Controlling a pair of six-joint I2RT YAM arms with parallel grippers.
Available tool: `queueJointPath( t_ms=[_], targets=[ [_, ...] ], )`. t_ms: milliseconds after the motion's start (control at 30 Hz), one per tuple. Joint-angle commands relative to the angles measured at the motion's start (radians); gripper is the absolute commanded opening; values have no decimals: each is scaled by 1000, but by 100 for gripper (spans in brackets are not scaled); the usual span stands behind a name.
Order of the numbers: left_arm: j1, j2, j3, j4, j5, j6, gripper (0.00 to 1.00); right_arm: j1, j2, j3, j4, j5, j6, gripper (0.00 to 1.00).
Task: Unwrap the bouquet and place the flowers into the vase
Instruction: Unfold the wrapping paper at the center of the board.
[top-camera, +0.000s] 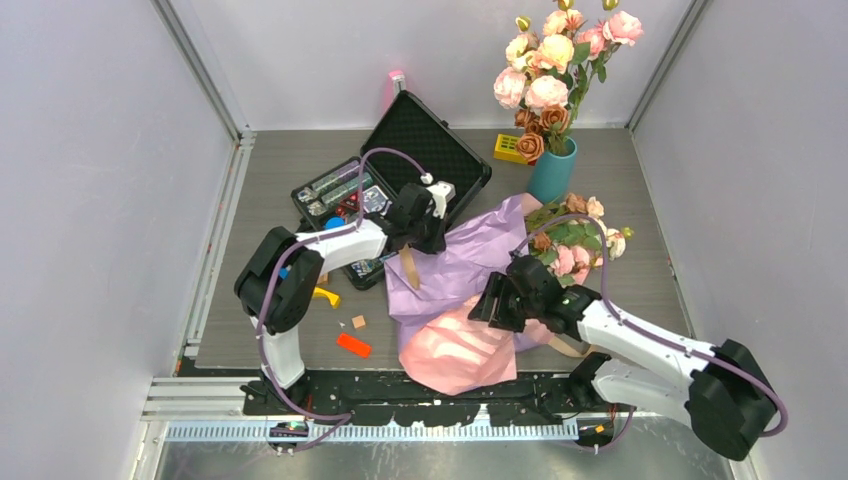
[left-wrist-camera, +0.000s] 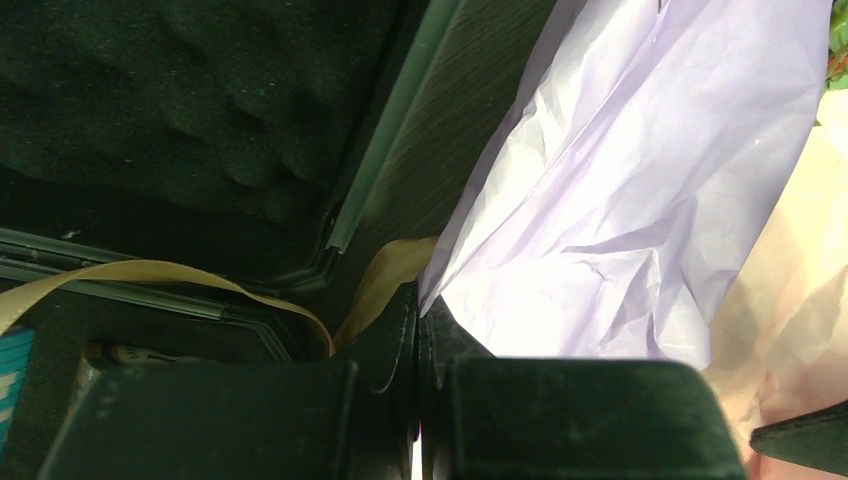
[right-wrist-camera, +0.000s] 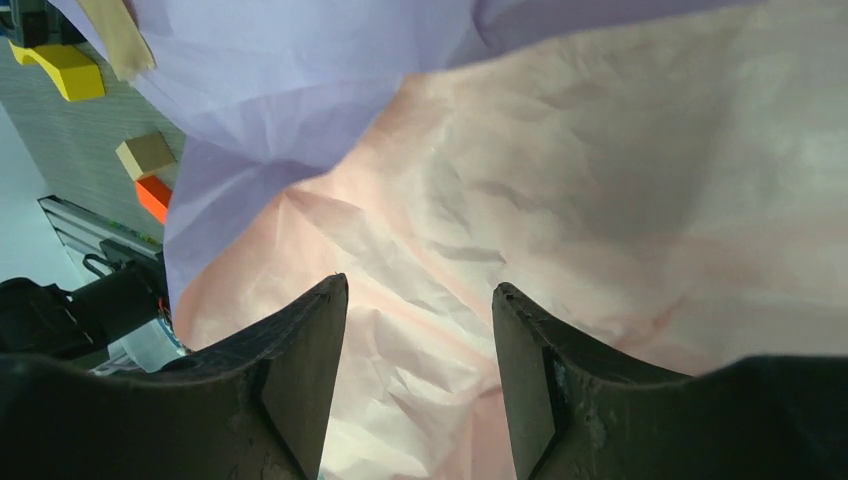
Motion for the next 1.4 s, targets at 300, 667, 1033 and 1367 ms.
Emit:
queueJointPath(
  t_ms=[300, 667, 1033, 1367],
  targets=[
    [68, -50, 35, 16, 45, -35, 0, 46, -456, 55, -465, 164, 130, 62],
    [68, -62, -7, 43, 83, -22, 0, 47, -422, 531, -741, 369, -54, 73],
    [68, -77, -22, 57, 90, -40, 0, 46, -109, 363, -223, 167, -88, 63],
    [68, -90, -8, 50, 68, -78, 0, 46, 157, 142, 51, 199, -65, 58]
  ],
)
